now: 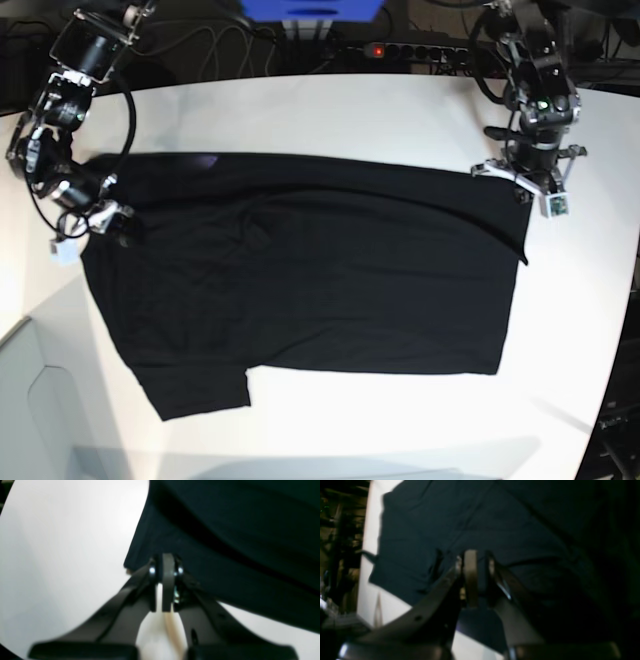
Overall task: Fold the T-shirt properly
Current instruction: 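Hold both shoulder edges and drag the shirt back toward the robot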
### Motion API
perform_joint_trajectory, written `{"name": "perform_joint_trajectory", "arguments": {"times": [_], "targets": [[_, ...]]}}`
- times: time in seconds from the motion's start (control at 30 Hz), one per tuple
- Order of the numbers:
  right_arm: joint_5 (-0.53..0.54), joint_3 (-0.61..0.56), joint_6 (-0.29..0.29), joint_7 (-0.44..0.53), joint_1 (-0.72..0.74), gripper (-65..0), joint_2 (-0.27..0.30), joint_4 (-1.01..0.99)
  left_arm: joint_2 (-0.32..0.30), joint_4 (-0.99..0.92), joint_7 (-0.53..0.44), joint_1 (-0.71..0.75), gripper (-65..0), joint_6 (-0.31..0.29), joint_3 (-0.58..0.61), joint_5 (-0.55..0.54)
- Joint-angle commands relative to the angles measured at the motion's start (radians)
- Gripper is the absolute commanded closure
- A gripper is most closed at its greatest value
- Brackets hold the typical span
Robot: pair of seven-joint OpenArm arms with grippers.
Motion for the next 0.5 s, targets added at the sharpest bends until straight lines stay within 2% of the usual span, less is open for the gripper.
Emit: {"name": "perform_joint_trajectory", "arguments": {"times": [0.0,0.2,0.33,0.47], "targets": [[0.0,-0.012,-0.015,0.039,0.006,-4.0,0.016,0.034,-0.017,-0.01,-0.017,-0.008,-2.5,0.003,-0.005,-0.001],[-0.222,-0.092,-0.02,0.134,-0.037,-4.0,0.004,0.159,-0.018,-0.073,-0.017,-0.08,-2.5,0.003,-0.013,0.003],[-0.351,-0.057,-0.02,0.136,-0.053,-4.0,-0.05,0.243,-0.018,-0.08,-0.017,-0.108,-2.5,0.003,-0.013,0.005],[-0.445,-0.012,-0.02,0.136,-0.057,-4.0,-0.08,0.272,-0.03,-0.08,-0.017,-0.122,-2.5,0.003,-0.01,0.005]]}}
